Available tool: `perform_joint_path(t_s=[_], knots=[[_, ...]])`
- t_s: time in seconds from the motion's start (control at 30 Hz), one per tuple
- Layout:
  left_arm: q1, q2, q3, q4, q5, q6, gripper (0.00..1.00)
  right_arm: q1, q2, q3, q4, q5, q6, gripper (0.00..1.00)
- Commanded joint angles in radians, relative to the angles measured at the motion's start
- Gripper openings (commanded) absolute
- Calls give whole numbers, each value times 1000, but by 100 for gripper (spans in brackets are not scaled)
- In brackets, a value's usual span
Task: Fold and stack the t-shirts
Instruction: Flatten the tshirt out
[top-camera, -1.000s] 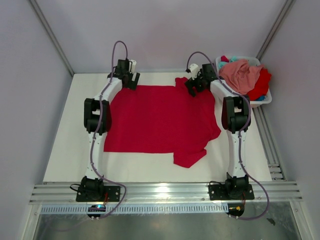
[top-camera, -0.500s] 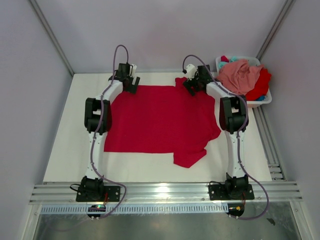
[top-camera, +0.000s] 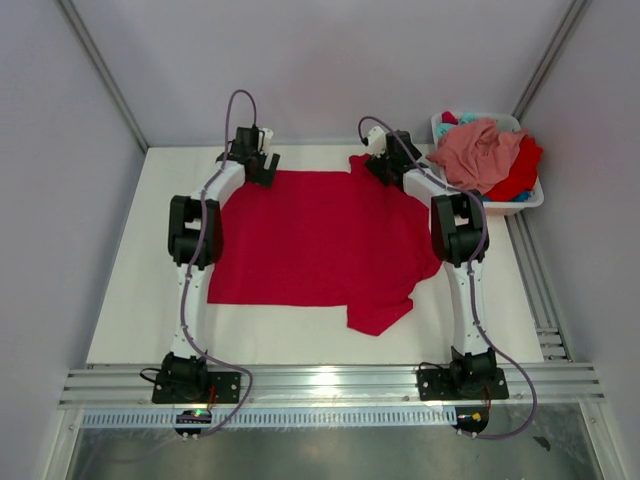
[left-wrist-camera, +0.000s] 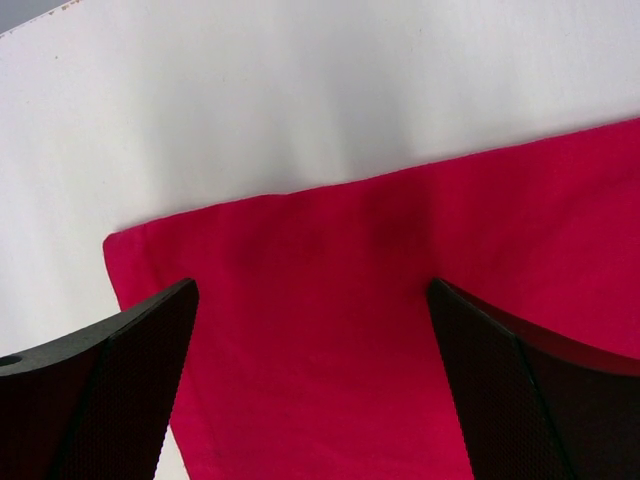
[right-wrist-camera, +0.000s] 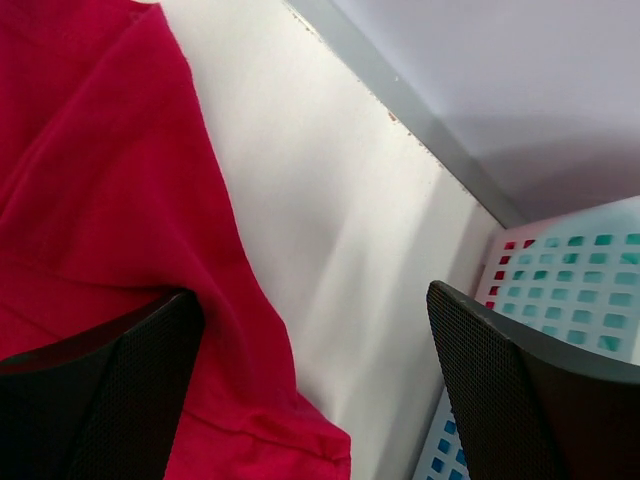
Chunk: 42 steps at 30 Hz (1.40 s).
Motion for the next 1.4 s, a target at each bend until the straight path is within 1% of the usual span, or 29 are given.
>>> perform_joint_path(t_s=[0.0, 0.13, 0.2, 0.3, 0.43, 0.63, 0.7, 0.73, 0.8, 0.9, 1.07, 1.17, 1.23, 1.27, 1.37], knots=[[8, -36, -34, -21, 25, 0, 98, 23, 28, 4, 95, 128, -59, 94], [11, -53, -63, -13, 31, 3, 98, 31, 66, 35, 147, 244, -70, 94], [13, -59, -82, -12, 39, 2, 98, 31, 99, 73, 148, 324, -78, 97], [15, -73, -108, -9, 45, -1, 98, 34, 152, 116, 202, 413, -138, 99], [22, -93, -140, -3, 68, -10, 97, 34, 182, 129, 274, 471, -193, 99], [30, -114, -190, 8, 69, 2, 97, 34, 182, 133, 263, 484, -167, 99], [31, -123, -213, 11, 74, 3, 96, 32, 189, 133, 288, 499, -193, 99], [33, -137, -224, 19, 75, 3, 96, 34, 194, 135, 329, 525, -210, 99], [36, -154, -259, 29, 81, 6, 97, 31, 212, 145, 372, 548, -263, 100], [41, -186, -313, 54, 92, 6, 96, 28, 232, 159, 432, 583, -302, 100], [44, -217, -367, 79, 114, 14, 96, 25, 248, 138, 582, 619, -328, 100], [44, -217, -353, 82, 115, 14, 96, 25, 237, 121, 584, 602, -308, 99], [42, -203, -332, 74, 123, 13, 97, 25, 231, 124, 526, 583, -276, 99], [44, -195, -297, 66, 126, 16, 96, 25, 222, 126, 508, 580, -235, 99], [42, -148, -206, 27, 128, 31, 97, 26, 205, 123, 474, 571, -182, 99]])
